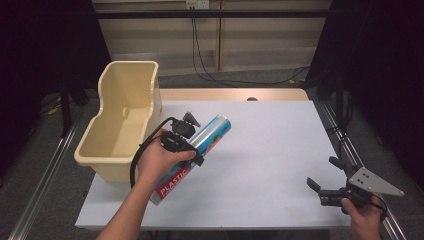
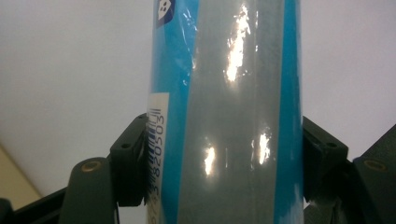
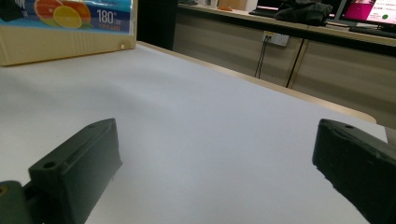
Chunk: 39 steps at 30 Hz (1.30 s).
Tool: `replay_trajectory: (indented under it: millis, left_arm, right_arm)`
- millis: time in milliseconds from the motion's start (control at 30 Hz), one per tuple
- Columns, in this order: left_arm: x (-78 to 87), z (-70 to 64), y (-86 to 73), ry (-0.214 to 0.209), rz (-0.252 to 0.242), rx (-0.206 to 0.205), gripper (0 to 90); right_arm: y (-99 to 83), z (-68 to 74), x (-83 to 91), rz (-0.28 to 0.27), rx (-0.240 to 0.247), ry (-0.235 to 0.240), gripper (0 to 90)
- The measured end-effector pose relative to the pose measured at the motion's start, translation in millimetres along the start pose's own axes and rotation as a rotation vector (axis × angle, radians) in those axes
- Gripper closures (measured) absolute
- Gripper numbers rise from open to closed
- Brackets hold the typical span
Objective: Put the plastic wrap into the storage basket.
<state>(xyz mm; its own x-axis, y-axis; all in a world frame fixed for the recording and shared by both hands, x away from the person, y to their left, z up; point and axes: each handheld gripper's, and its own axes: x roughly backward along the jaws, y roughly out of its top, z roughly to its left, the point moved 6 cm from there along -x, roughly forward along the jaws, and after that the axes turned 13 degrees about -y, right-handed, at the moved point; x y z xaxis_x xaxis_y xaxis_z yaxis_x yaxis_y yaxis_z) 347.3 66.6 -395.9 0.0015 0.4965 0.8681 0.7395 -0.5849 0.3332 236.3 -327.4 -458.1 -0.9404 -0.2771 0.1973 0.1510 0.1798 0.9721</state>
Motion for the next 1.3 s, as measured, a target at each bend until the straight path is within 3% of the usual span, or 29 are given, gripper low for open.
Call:
replay_trajectory:
  millis: [333,567,1067,1300]
  left_arm:
    - [37.3,2.0,7.3,0.034,-0.031,0.065,32.1]
    - [55.6,9.6,10.9,0.031,-0.073,0.11,32.1]
    - [96.9,31.0,1.5,0.089,-0.122,0.229,32.2]
    - [110.9,41.1,-4.4,0.115,-0.148,0.265,32.2]
  right_arm:
    - [0.1,1.2,-0.5,0.002,0.004,0.002,0.2]
    - [-0.5,1.0,-0.8,0.005,0.007,0.007,0.2]
    - [-1.1,1.5,-1.9,0.007,0.002,0.006,0.2]
    - [-0.7,0.3,-1.3,0.004,0.002,0.001,0.3]
